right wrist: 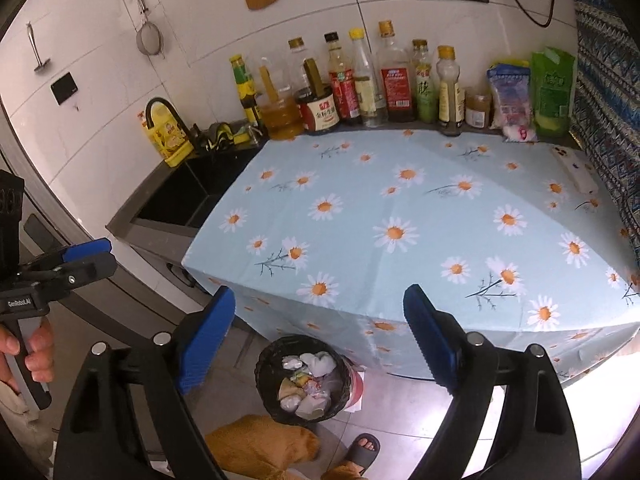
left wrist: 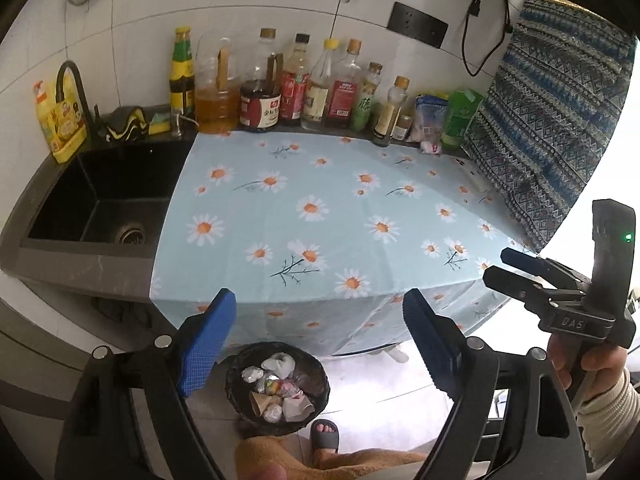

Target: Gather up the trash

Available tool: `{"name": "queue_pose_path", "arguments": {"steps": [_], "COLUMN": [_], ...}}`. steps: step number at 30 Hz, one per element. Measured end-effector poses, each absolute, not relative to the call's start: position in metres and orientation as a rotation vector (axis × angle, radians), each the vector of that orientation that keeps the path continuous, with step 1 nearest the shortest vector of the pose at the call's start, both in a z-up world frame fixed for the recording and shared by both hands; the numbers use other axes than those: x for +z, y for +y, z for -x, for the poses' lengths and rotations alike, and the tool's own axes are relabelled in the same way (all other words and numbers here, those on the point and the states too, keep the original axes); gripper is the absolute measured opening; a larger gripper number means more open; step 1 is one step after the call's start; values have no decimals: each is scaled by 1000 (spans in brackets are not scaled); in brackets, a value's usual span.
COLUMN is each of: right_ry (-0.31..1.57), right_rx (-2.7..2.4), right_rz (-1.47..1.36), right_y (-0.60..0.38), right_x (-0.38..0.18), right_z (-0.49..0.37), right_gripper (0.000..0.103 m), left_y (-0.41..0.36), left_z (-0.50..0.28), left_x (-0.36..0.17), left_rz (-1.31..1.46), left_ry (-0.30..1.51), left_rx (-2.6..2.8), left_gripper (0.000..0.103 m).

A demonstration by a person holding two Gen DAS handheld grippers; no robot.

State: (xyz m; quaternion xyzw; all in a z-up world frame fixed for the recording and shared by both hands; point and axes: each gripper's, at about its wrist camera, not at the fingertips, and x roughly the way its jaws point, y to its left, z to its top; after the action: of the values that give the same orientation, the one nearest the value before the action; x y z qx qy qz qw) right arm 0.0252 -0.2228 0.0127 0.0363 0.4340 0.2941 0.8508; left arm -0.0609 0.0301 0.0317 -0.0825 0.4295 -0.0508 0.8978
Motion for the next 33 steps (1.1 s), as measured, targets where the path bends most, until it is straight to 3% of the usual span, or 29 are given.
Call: {"name": "queue_pose_path", "arguments": {"steps": [4,6,33], "right_ry": [881,869,854], "right_rx": [629,628,566], "right_rz": [-71,-61,-75], "right_y": [-226,-223,-221], "right_x": [23,26,34], "right_z": [-21,-20,-25], "right_gripper": [98,98,98], "left_y": [24,21,33], "left_z": [58,57,52], "left_x": [34,33,31], "left_rz": [164,145,178], "left_ry": [885,882,885], "left_rx": [-117,-114,-112], "left_gripper": [85,96,96]}}
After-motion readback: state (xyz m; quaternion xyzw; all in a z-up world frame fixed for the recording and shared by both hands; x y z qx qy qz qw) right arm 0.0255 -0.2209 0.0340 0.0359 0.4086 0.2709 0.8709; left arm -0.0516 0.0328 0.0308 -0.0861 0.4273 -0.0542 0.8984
